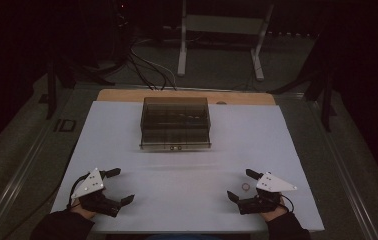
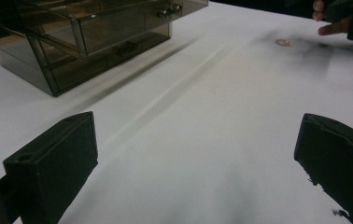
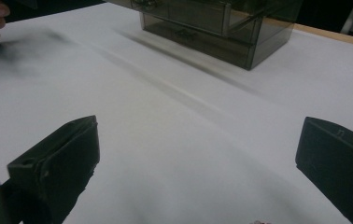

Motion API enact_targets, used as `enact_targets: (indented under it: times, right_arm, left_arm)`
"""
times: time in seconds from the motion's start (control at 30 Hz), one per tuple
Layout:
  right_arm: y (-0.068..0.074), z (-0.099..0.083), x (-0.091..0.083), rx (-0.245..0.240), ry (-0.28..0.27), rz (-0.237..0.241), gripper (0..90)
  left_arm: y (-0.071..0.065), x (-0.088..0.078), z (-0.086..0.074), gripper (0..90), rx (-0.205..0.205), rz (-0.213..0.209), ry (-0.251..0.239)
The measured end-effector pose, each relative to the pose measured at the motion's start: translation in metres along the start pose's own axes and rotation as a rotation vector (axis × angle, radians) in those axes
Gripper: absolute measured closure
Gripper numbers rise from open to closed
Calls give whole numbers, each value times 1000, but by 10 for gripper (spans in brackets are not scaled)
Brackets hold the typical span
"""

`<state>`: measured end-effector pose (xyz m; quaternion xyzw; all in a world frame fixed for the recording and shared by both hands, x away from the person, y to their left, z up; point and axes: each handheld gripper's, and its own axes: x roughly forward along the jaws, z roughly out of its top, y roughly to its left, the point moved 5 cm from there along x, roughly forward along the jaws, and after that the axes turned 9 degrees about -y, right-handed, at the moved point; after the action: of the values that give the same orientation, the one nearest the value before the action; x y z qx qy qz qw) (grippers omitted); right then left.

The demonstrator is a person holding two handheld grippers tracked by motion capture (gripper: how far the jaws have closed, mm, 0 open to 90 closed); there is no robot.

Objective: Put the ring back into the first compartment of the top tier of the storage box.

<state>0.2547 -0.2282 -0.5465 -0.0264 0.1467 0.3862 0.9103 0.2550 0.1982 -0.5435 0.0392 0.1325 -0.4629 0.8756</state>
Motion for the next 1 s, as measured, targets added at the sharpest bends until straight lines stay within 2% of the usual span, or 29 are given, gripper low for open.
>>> enact_targets:
  times: [0.33,0.53,0.67,0.73,0.87,1.0]
  right_arm:
    - [2,-3,6,-14,28,27,0]
    - [6,-3,9,-5,40,75,0]
    - [11,2,8,-10,25,91,0]
    - [14,10,4,-8,5,106,0]
    - [18,19,1,-19,-6,111,0]
    - [21,35,-6,-9,-45,112,0]
  left_arm:
    - [0,1,0,11,-6,-1,2]
    - [-1,-3,-1,11,-18,2,-3]
    - [-2,-3,-1,11,-18,-1,-4]
    - [-2,-2,-1,11,-17,-9,-6]
    - [-4,-2,-1,11,-17,-18,-2]
    - [-5,0,0,11,-19,-22,-6]
